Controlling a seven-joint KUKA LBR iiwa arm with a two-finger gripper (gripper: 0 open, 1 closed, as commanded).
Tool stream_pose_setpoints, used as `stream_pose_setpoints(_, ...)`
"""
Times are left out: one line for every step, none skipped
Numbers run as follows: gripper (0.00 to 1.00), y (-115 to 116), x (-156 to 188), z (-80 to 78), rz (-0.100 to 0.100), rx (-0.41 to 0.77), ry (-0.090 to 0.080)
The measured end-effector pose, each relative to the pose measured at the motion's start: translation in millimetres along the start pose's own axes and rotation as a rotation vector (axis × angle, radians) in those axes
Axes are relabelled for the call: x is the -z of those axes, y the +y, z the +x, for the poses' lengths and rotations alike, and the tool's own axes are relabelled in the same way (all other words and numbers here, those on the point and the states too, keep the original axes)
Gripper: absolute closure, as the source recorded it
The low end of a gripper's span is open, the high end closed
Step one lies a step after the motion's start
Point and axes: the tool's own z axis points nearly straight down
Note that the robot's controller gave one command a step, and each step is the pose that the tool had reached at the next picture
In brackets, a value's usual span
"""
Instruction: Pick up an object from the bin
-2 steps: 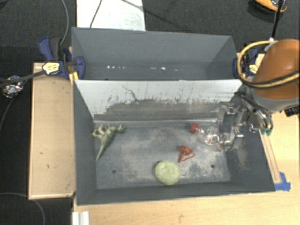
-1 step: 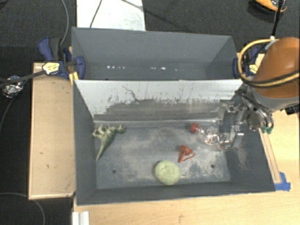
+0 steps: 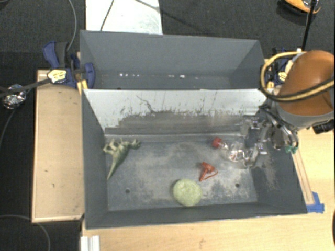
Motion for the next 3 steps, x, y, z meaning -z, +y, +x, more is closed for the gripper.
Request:
stream_pose_setpoints(0.00, -1.8, -61.4, -11.9, 0.000, -0.059, 0.001)
stream_pose_setpoints(1.00, -10.7, -105.6, -14.4, 0.000, -0.042, -0.002)
stream_pose_setpoints(1.00, -10.7, -105.5, -14.4, 0.000, -0.042, -0.002)
